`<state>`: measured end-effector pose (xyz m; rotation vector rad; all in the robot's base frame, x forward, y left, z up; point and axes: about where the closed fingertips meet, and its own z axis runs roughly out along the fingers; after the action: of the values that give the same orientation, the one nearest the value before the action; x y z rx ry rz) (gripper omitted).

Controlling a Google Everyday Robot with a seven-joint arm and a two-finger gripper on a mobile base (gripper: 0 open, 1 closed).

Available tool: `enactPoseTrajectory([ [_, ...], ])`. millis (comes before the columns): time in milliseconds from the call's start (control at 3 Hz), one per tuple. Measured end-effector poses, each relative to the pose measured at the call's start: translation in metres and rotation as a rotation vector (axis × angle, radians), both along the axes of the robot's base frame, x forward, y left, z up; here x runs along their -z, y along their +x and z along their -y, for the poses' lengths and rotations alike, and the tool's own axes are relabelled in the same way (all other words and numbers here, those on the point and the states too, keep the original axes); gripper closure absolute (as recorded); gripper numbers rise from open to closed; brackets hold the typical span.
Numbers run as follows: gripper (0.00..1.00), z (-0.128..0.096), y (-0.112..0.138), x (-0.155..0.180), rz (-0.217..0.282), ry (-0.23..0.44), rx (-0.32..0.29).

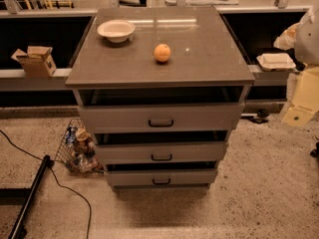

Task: Open bottom drawer

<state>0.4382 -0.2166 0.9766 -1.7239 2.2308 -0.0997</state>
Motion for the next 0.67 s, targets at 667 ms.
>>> enactPoseTrajectory([
  [667, 0.00, -0.001, -0.001, 0.017, -0.008, -0.005, -0.010],
])
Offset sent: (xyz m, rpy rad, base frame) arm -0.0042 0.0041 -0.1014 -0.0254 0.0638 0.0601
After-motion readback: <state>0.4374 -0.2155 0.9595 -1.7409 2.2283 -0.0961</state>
